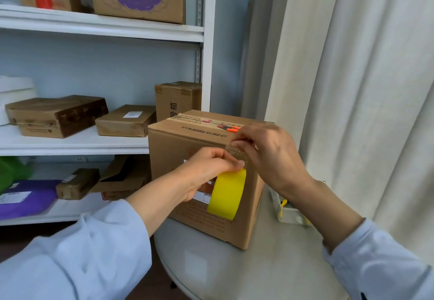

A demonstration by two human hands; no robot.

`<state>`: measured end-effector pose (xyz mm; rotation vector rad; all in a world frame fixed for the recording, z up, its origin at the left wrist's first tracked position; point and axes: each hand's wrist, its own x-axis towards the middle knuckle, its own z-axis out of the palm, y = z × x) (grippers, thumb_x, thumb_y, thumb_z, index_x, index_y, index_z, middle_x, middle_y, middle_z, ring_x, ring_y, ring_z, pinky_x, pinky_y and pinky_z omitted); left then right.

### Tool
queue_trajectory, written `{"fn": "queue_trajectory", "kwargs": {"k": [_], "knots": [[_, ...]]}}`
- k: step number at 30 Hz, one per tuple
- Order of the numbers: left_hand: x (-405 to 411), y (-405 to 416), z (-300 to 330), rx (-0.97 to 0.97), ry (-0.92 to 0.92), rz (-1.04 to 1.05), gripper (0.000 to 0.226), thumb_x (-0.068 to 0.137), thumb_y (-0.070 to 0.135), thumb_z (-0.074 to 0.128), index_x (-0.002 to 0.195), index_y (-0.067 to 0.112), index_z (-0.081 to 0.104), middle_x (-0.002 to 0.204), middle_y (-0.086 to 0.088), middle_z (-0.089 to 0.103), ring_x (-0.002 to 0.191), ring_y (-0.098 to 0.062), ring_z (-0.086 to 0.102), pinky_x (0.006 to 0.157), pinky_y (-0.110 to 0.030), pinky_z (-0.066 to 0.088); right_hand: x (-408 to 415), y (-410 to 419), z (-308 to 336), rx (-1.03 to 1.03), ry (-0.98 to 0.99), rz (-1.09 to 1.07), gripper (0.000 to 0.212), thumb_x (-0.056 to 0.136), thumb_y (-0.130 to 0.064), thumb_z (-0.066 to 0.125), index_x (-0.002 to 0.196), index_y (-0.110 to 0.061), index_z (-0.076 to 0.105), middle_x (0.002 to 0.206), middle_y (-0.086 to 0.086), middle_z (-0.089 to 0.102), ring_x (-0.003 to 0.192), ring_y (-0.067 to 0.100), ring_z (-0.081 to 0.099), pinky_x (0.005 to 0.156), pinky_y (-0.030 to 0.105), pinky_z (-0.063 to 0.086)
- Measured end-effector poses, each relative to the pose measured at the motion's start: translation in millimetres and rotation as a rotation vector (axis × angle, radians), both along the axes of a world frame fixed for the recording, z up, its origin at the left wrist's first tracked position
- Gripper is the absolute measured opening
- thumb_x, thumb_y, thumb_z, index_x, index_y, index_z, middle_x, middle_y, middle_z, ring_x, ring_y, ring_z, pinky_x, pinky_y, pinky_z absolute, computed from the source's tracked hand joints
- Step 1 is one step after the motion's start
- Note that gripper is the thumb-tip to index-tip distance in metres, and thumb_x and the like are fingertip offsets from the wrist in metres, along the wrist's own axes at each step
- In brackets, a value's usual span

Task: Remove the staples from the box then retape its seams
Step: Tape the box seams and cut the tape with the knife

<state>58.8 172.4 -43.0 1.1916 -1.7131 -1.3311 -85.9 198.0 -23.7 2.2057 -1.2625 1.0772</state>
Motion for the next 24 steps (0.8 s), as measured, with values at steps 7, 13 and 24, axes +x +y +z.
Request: {"fn": "queue_trajectory", "kwargs": {"k": [7,13,24], "knots": [[4,1,13,-0.111,-0.151,-0.101,0.013,0.083,0.033,0.070,0.091,0.025,0.064,0.088,0.006,0.064,0.084,-0.010,0.059,0.065,-0.025,0.046,-11,3,12,0.030,-0.132,-0.051,0.008,0.086,-0.025,0.065,0.085,-0.026,0.073,0.079,-0.010,0.070,0.077,0.014,0.063,0.064,0.029,0.048],[-11,-3,20,-0.177,0.052,-0.087,0.024,0.082,0.003,0.069,0.097,0.020,0.061,0.094,-0.001,0.067,0.090,-0.015,0.062,0.084,-0.028,0.048,-27,-10,26,0.193,-0.316,-0.079,0.007,0.083,-0.031,0.069,0.080,-0.027,0.075,0.069,-0.009,0.070,0.072,0.010,0.064,0.070,0.040,0.053],[-19,3,9,-0.184,0.109,0.009,0.031,0.090,0.019,0.063,0.059,0.021,0.062,0.056,0.009,0.066,0.055,0.001,0.060,0.065,-0.025,0.045,-34,-11,18,0.122,-0.196,-0.106,0.015,0.084,-0.035,0.069,0.088,-0.023,0.077,0.066,-0.013,0.066,0.059,0.007,0.059,0.066,0.036,0.053]]}}
